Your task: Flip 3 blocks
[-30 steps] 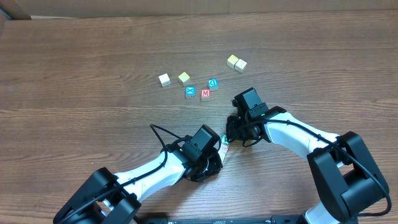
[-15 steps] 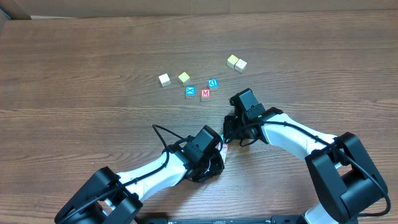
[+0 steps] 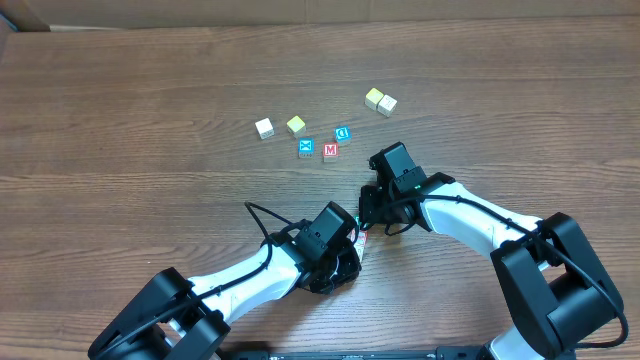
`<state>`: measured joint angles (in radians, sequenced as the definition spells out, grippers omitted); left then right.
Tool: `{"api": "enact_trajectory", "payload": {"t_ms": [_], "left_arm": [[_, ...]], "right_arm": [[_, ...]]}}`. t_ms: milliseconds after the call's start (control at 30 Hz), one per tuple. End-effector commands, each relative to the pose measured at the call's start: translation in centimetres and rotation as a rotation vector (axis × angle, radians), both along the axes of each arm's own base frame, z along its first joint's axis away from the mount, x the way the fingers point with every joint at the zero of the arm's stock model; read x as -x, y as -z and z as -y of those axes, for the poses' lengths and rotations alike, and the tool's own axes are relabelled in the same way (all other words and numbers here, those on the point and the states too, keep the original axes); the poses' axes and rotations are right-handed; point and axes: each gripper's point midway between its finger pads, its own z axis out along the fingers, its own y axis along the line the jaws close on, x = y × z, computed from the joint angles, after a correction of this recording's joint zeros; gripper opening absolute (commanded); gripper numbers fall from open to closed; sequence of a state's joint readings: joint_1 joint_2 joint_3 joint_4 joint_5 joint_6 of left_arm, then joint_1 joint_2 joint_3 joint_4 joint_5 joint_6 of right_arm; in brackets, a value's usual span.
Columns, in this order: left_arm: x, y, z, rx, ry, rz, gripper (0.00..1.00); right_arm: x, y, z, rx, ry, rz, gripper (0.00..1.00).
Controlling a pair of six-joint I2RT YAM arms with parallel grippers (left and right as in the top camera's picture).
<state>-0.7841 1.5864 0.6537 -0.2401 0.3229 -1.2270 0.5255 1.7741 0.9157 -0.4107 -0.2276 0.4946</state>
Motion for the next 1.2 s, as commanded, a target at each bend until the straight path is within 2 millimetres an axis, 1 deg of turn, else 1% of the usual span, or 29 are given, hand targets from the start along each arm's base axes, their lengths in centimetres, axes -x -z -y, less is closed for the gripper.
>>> {"api": "enact_trajectory", "payload": {"t_ms": [0,267,533,1167], "left_arm": [[-2.17,0.43,-0.45,-0.039,-0.073,0.067,0.04],[-2.18,0.41,-0.41,-0.037,-0.073,0.067,0.04],[-2.37,0.29,-0.23,-0.028,-0.073,0.076,0.04],[-2.52,0.20,-0.09,-0.022,-0.074,0.082,0.04]], "right_arm": [[3.68,0.88,-1.97,-0.047,-0.083,-0.112,0.04],[3.73,0.88,-2.02,-0.047,-0.086,-0.112,0.04],[4.06,0.86,-2.51,-0.048,-0.103,-0.108,0.04],[4.10,0.85,-2.55,-0.048,-0.105,-0.109,0.04]]}}
